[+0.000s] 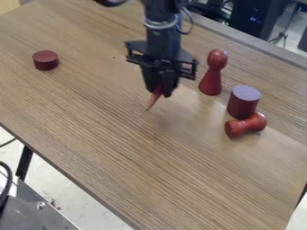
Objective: Pick the red cone and put it next to the cylindrical object
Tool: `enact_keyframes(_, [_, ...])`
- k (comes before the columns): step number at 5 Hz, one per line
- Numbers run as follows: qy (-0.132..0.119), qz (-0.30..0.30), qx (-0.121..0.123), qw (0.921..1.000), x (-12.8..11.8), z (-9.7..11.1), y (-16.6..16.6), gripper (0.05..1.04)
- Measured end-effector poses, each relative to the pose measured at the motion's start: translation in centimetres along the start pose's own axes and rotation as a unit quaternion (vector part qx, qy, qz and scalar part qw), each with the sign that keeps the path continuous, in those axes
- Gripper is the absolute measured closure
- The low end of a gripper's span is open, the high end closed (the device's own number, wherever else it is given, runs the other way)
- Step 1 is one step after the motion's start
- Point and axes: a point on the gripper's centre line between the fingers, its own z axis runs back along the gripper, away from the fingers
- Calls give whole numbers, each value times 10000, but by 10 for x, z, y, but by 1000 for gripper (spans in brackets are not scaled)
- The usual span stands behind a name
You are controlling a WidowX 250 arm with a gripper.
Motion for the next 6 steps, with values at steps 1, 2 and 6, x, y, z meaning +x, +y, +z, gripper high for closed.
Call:
enact_keyframes(1, [136,-553,-108,9983,5,-15,-14,768])
enact_keyframes(2, [290,-758,-283,9963,4,-33,-19,768])
enact_keyframes(6, [64,-140,-285,9995,4,-42,-17,159])
